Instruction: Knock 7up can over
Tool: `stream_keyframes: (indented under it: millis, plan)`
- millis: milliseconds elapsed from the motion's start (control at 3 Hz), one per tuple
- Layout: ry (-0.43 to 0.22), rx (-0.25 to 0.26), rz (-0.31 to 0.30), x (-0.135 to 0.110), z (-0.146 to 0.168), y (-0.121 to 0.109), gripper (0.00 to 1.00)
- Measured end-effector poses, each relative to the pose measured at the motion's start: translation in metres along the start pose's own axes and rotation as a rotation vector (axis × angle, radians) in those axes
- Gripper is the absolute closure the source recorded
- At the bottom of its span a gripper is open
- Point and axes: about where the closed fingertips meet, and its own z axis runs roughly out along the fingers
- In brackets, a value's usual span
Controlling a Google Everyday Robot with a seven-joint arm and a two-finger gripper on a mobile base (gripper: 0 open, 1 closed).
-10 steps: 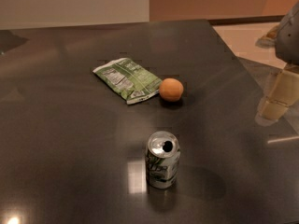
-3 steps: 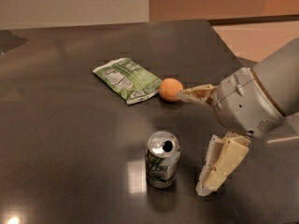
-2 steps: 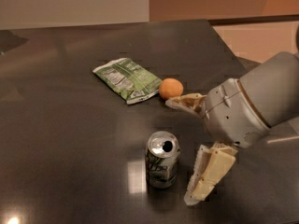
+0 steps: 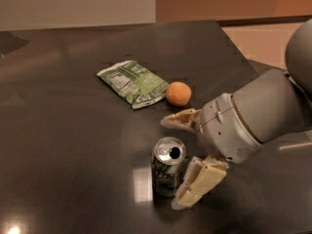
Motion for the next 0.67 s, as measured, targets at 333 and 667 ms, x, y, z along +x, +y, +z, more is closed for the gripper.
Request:
stream_keyframes:
  millis: [333,667]
  plan:
    - [0.007,0.003,0.014,0.002,0.0019,-0.0052,0.39]
    - [0.016,-0.001,0.031,0.0027,-0.0027,-0.0121,0.62]
